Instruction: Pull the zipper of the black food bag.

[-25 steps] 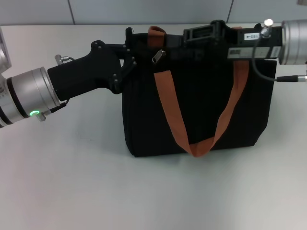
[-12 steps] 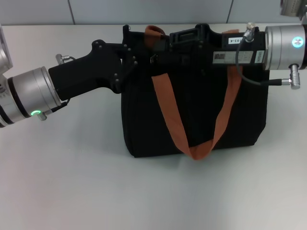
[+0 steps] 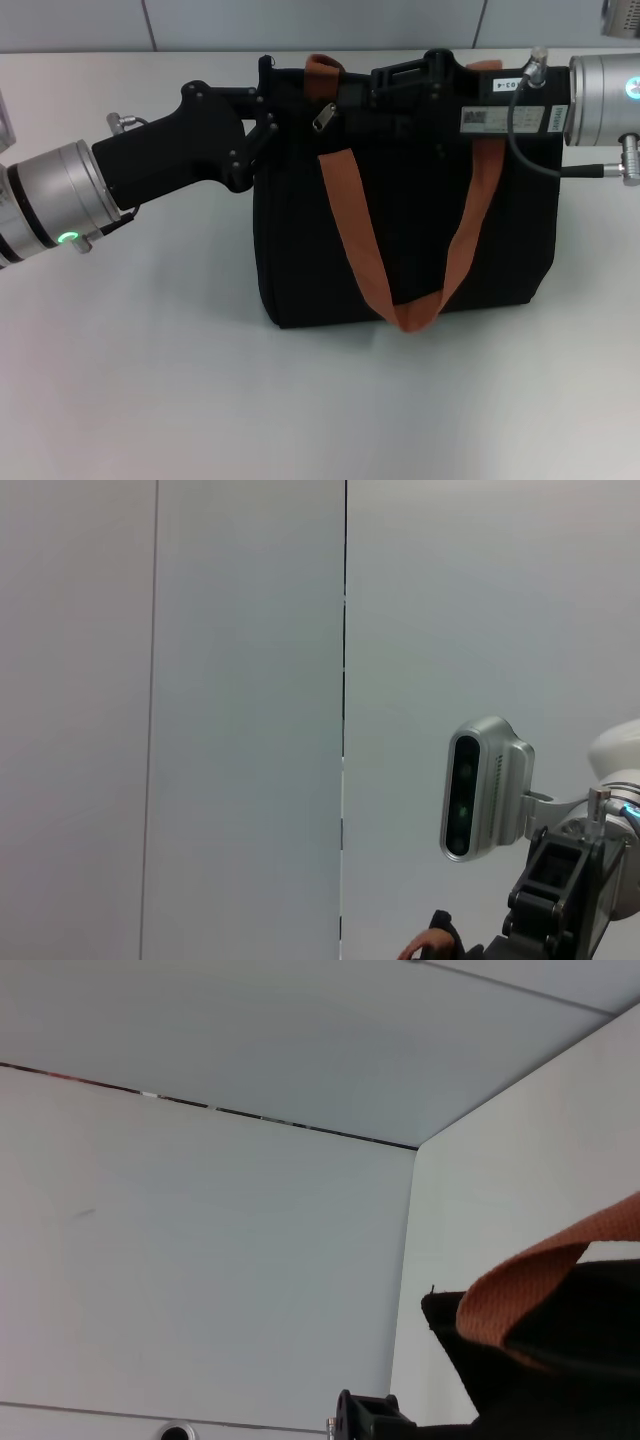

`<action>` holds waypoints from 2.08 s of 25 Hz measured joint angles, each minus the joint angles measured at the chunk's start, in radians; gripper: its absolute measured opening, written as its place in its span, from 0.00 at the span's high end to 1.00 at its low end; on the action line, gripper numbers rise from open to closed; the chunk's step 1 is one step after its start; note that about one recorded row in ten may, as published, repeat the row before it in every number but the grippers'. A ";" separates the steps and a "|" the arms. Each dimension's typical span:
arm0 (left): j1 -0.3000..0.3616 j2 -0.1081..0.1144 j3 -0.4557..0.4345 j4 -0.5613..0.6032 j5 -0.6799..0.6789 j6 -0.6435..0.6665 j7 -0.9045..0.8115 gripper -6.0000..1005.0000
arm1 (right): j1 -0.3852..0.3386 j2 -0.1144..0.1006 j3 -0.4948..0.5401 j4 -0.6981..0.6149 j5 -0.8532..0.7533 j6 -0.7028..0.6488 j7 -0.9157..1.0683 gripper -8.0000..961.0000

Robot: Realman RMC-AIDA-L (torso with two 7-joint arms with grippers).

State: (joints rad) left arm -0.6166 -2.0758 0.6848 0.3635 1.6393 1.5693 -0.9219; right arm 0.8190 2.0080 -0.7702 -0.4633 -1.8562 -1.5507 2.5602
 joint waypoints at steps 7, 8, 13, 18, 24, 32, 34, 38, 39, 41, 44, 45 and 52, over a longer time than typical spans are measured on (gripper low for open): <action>0.000 -0.001 0.005 0.000 -0.001 0.013 0.001 0.97 | 0.019 0.008 -0.028 0.000 0.000 0.007 0.013 0.61; 0.000 -0.001 0.005 0.000 -0.001 0.017 0.001 0.97 | 0.023 0.011 -0.032 0.000 0.000 0.007 0.013 0.61; 0.000 -0.001 0.007 -0.008 -0.004 0.044 0.022 0.97 | 0.033 0.015 -0.039 -0.002 0.000 0.005 0.014 0.62; 0.001 -0.001 0.004 -0.015 -0.003 0.056 0.030 0.97 | 0.024 0.016 -0.036 -0.002 0.003 0.012 0.014 0.62; 0.000 -0.001 0.002 -0.015 -0.001 0.050 0.030 0.97 | 0.026 0.016 -0.039 -0.003 0.001 0.016 0.007 0.62; 0.000 -0.001 0.000 -0.023 -0.005 0.044 0.030 0.97 | 0.028 0.018 -0.047 -0.003 0.001 0.017 -0.027 0.64; 0.000 -0.001 -0.001 -0.024 -0.008 0.044 0.030 0.97 | 0.027 0.021 -0.050 -0.003 0.000 0.018 -0.035 0.65; 0.000 -0.001 -0.001 -0.025 -0.012 0.046 0.031 0.97 | 0.024 0.025 -0.050 -0.003 0.000 0.018 -0.036 0.67; 0.000 -0.001 -0.001 -0.025 -0.012 0.046 0.031 0.97 | 0.024 0.025 -0.049 -0.003 0.000 0.018 -0.036 0.71; 0.000 -0.001 -0.001 -0.025 -0.012 0.047 0.030 0.97 | 0.019 0.027 -0.048 -0.003 0.000 0.018 -0.037 0.77; 0.000 -0.001 -0.001 -0.025 -0.012 0.048 0.029 0.97 | 0.014 0.027 -0.045 -0.003 0.002 0.018 -0.042 0.80; 0.000 -0.001 -0.001 -0.025 -0.012 0.048 0.028 0.97 | 0.013 0.027 -0.044 -0.003 0.004 0.018 -0.045 0.80; 0.002 0.001 -0.005 -0.025 -0.017 0.039 0.029 0.97 | 0.008 0.027 -0.046 -0.029 0.008 -0.006 -0.050 0.80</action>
State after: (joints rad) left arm -0.6144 -2.0748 0.6803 0.3389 1.6225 1.6083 -0.8933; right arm 0.8273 2.0347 -0.8159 -0.4927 -1.8486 -1.5566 2.5105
